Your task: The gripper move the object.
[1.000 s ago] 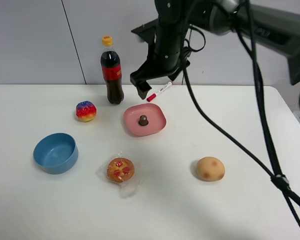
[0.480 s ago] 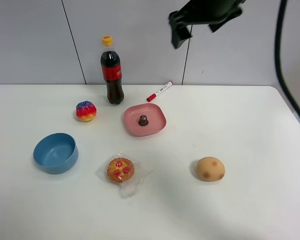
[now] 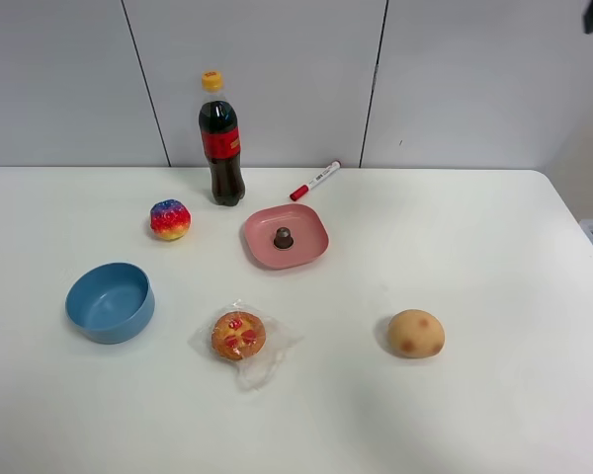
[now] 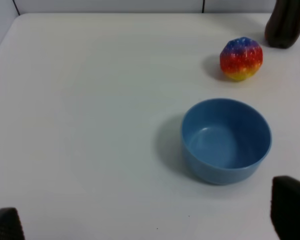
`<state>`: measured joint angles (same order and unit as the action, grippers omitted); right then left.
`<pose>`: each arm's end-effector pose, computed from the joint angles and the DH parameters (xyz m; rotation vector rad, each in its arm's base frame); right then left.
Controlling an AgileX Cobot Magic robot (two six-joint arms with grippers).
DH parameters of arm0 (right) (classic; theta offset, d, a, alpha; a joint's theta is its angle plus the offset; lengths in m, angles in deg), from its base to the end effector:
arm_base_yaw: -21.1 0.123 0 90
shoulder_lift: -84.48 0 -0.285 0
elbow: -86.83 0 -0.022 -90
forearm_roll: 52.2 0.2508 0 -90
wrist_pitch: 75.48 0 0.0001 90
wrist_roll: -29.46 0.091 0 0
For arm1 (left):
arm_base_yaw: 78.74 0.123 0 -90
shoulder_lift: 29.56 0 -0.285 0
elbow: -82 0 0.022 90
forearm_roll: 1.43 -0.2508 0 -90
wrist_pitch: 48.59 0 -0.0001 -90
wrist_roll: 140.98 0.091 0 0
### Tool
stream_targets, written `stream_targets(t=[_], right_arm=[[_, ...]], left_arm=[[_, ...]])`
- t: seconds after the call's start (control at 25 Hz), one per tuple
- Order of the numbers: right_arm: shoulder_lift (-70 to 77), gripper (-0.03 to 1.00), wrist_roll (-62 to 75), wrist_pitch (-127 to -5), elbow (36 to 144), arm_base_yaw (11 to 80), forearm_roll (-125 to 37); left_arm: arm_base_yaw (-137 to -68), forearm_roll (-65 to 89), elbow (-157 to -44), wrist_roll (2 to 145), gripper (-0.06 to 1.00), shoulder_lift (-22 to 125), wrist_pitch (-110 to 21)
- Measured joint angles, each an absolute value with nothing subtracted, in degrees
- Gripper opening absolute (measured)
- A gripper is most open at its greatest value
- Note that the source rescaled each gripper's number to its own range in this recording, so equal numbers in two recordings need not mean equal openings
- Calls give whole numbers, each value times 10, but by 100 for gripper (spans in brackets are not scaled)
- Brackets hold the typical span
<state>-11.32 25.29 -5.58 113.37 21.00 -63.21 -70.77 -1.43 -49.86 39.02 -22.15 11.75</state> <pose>0.3144 -0.0169 0.4485 -0.0847 2.4225 -0.2827 -0.0064 -0.0009 0.2799 -0.1406 2.0189 0.0881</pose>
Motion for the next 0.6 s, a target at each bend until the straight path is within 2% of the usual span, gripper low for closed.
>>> stream_targets(t=[0.24,0.6], right_arm=[[34,93,257,-54,970,128,-638],[284,93,263,-54,778,118,-577]], left_arm=[[-708,-14,-499,390,100,-222,118],[-708,-14,-499,390,100,-222,118]])
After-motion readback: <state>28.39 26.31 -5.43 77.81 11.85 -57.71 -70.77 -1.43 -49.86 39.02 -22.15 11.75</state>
